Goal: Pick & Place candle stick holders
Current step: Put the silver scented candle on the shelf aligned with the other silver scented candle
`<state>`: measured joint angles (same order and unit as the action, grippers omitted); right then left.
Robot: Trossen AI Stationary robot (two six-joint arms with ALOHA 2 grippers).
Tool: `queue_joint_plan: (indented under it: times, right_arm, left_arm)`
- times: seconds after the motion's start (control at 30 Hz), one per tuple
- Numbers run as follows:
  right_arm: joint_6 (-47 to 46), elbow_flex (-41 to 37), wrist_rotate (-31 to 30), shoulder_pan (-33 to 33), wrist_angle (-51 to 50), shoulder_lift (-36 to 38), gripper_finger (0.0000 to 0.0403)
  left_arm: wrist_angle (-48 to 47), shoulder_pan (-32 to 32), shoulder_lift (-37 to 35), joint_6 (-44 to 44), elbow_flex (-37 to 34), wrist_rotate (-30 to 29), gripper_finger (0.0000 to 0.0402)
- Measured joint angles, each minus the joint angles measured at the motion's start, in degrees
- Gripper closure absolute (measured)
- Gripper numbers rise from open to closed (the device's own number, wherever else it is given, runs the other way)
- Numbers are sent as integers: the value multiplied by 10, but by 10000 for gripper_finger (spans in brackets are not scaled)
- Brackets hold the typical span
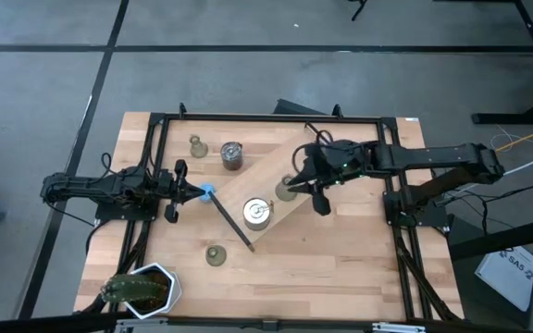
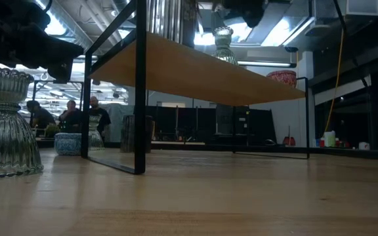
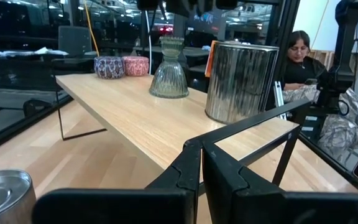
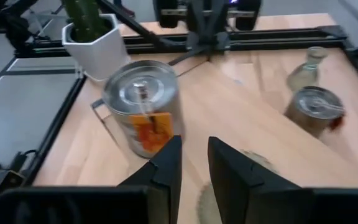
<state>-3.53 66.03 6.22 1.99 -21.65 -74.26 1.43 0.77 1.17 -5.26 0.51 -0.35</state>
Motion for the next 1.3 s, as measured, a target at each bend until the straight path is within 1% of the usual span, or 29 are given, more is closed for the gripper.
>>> queue_joint_plan:
  times: [0.2, 0.4, 0.53, 0.67, 0.77, 0.97, 1.17, 1.3]
  right_arm:
    - [20, -49, -2, -22, 45, 40, 325]
    - [10, -82, -48, -24, 80, 73, 352]
    - [-6, -109, -47, -29, 90, 87, 367]
    - [-8, -135, -46, -29, 92, 112, 369]
    - [-6, -156, -38, -27, 90, 136, 369]
    - [10, -203, 1, -17, 92, 203, 369]
    - [11, -283, 33, -7, 156, 266, 370]
    - [12, -337, 50, -3, 184, 307, 382]
  left_arm:
    - [0, 0, 0, 0, 0, 0, 390]
    - [0, 0, 0, 0, 0, 0, 389]
    - [0, 0, 0, 0, 0, 0, 389]
    - [0, 0, 0, 0, 0, 0, 391]
    - [0, 0, 0, 0, 0, 0, 391]
    - [0, 0, 0, 0, 0, 0, 389]
    - [0, 0, 0, 0, 0, 0, 390]
    - [0, 0, 0, 0, 0, 0, 389]
